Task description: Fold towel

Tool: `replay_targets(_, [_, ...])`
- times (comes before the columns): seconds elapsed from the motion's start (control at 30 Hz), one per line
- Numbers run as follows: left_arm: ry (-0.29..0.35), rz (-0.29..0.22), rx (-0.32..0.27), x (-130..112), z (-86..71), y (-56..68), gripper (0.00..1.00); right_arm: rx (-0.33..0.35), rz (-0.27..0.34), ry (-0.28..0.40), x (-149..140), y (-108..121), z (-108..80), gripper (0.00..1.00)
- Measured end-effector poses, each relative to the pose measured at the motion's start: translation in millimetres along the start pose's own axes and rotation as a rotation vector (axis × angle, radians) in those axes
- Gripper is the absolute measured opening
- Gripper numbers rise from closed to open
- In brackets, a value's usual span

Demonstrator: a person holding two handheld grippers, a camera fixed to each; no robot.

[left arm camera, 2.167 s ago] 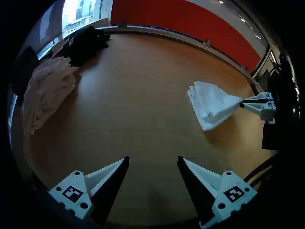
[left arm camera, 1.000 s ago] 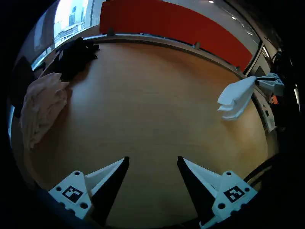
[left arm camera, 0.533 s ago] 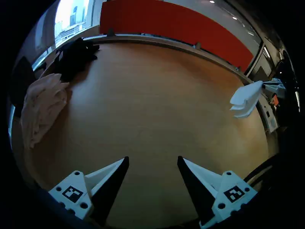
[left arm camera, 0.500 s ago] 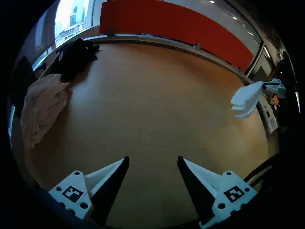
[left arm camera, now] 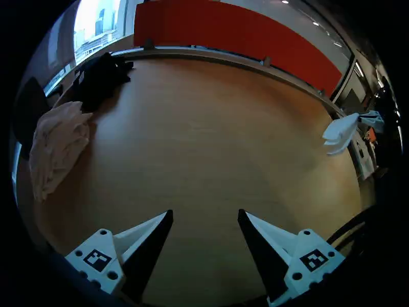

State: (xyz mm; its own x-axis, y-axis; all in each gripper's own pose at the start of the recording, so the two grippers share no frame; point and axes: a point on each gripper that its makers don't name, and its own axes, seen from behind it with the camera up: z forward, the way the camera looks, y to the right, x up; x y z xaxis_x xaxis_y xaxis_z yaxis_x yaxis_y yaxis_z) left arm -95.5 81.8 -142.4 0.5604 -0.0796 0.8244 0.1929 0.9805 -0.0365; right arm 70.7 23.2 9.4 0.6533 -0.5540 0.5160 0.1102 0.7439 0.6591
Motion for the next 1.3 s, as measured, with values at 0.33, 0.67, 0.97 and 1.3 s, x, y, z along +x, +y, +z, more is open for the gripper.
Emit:
replay_targets(0.33, [-0.006, 0.001, 0.013, 2, 2.5, 5.1, 0.94, -0.042, 0.01, -0.042, -29, 46, -14.3, 0.04])
replay_targets(0.67, [-0.009, -0.002, 0.026, 3, 3.6, 8.9, 0.94, -0.072, 0.021, -0.063, -43, 78, -19.0, 0.04])
replay_targets(0.97, [-0.011, 0.0, 0.032, 5, 5.1, 12.9, 0.94, -0.086, 0.029, -0.07, -48, 94, -19.5, 0.04])
replay_targets(1.3, [-0.009, 0.006, 0.035, 8, 5.8, 15.2, 0.94, -0.092, 0.033, -0.077, -53, 100, -19.9, 0.04])
